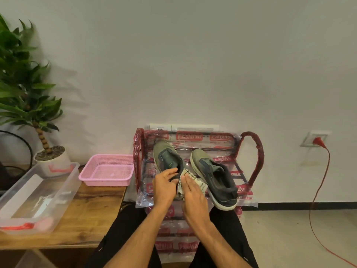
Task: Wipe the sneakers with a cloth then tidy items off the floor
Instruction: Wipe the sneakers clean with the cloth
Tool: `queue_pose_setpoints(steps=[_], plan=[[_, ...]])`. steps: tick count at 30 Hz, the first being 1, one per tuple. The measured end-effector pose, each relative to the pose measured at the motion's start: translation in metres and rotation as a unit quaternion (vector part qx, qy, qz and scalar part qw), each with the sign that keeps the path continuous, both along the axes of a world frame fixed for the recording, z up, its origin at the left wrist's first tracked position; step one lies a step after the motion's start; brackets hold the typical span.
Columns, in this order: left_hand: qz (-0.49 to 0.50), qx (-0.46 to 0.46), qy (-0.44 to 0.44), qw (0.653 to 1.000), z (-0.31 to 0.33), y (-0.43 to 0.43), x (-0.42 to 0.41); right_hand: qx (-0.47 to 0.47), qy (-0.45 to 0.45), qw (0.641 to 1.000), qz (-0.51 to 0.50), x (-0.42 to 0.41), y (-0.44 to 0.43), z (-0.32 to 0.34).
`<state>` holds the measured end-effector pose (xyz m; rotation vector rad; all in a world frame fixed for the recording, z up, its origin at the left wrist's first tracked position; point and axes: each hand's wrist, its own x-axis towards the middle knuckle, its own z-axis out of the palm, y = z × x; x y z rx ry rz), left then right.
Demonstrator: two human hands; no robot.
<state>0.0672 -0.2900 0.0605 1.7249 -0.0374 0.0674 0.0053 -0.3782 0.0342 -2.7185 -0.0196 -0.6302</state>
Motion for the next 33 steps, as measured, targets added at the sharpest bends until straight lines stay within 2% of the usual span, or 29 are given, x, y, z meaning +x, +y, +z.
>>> queue_pose_setpoints(steps=[4, 7, 11, 14, 17, 24, 27, 29, 33], plan=[[-0.029, -0.018, 0.018, 0.999, 0.003, -0.004, 0.000, 0.026, 0.022, 0.999, -0.031, 0.022, -0.019, 0.020], [-0.008, -0.038, 0.020, 0.999, 0.002, -0.004, 0.000, 0.057, 0.020, 0.997, -0.044, 0.023, -0.014, 0.021], [0.017, -0.077, 0.035, 0.996, -0.004, 0.007, 0.007, 0.027, 0.019, 0.999, 0.004, 0.003, 0.010, 0.006], [0.001, -0.095, 0.057, 0.994, -0.004, 0.011, 0.007, -0.016, 0.016, 0.999, -0.028, 0.017, 0.004, 0.006], [-0.009, -0.107, 0.059, 0.992, -0.002, 0.008, 0.005, -0.005, 0.033, 0.999, -0.035, 0.029, -0.006, 0.017], [0.011, -0.108, 0.038, 0.993, -0.001, 0.007, 0.003, 0.051, 0.013, 0.997, -0.059, 0.021, 0.005, 0.014], [0.011, -0.108, 0.040, 0.993, -0.004, 0.010, 0.005, 0.023, 0.011, 0.999, -0.020, 0.008, 0.012, 0.002], [-0.004, -0.103, 0.052, 0.993, -0.004, 0.012, 0.006, -0.014, -0.002, 0.999, -0.033, 0.014, 0.004, -0.002], [-0.038, -0.095, 0.055, 0.993, -0.001, 0.014, 0.006, -0.006, 0.055, 0.998, -0.029, 0.038, -0.015, 0.024]])
